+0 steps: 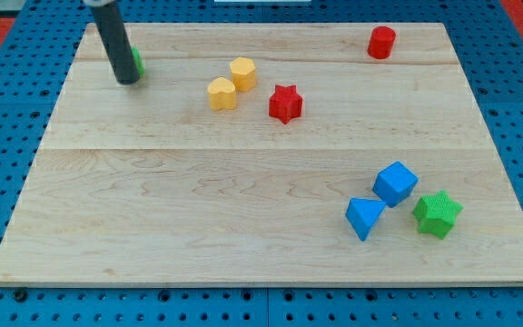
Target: Push the green circle towards top left
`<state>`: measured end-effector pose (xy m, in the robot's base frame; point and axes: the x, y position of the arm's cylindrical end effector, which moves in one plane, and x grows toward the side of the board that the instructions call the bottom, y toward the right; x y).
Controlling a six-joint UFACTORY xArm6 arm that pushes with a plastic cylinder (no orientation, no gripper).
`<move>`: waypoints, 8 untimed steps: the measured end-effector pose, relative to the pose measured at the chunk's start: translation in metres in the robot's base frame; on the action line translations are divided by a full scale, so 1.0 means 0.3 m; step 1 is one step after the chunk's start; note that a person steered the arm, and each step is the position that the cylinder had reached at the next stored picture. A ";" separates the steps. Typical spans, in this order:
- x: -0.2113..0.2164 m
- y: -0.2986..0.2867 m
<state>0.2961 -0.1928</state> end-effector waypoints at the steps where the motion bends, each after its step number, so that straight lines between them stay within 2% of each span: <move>1: -0.159 0.000; 2: -0.120 0.053; 8: -0.120 0.058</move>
<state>0.2601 -0.1753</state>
